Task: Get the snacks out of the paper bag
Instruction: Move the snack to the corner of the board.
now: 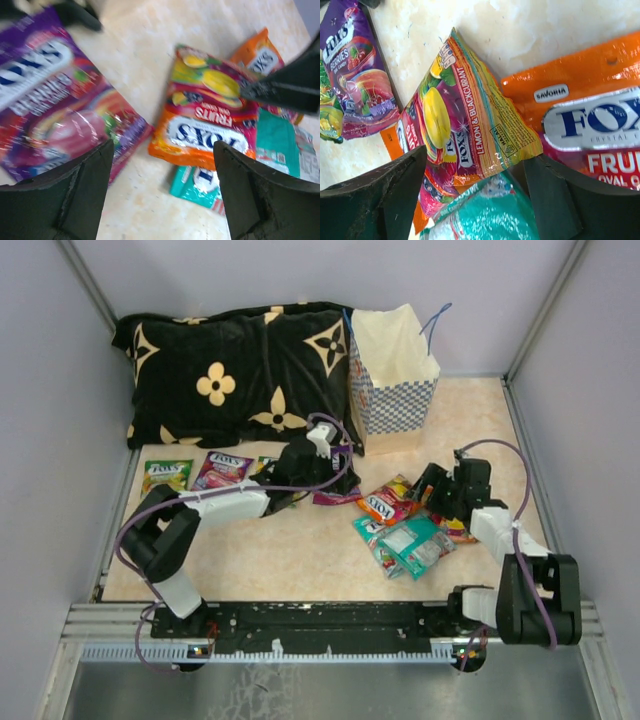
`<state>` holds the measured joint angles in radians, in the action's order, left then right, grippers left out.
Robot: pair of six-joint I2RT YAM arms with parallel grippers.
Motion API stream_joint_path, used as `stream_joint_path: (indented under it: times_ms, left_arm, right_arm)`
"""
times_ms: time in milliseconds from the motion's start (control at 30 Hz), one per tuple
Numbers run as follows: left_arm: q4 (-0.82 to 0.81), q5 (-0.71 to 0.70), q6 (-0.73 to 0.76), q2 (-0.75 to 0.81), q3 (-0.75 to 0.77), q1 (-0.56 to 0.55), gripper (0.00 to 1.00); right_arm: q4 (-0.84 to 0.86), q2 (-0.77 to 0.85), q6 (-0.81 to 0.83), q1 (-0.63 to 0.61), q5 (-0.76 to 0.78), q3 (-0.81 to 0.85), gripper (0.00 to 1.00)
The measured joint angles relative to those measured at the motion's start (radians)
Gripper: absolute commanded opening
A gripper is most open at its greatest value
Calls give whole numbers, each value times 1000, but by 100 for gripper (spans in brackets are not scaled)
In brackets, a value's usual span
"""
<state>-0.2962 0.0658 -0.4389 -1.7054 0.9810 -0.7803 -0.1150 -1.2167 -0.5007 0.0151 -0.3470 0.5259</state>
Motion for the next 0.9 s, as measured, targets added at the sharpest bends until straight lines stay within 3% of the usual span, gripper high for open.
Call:
stream_joint_path:
  times_ms: [167,233,300,533,733,900]
  left_arm:
    - [-18,-6,-54,-24,-50,-82,84]
    - [-20,-10,-66,-25,-71,-91,84]
    - [-27,-20,-74,-25,-86,-90,84]
    - [-11,-93,-59,42,-106,-86,85]
    - [1,-117,-9,193,-70,-33,87]
    - [5,-112,13,280,-34,45,87]
  right_arm:
    - [114,-100,-8,0,-42,0,60]
    - [149,-121,-17,0,-60,0,50]
    - [183,-121,-26,0,-74,-1,33]
    - [209,14,-80,5,-88,-2,9]
    - [31,220,-120,73,-45,90,0]
    - [-112,294,-123,124,73,206,0]
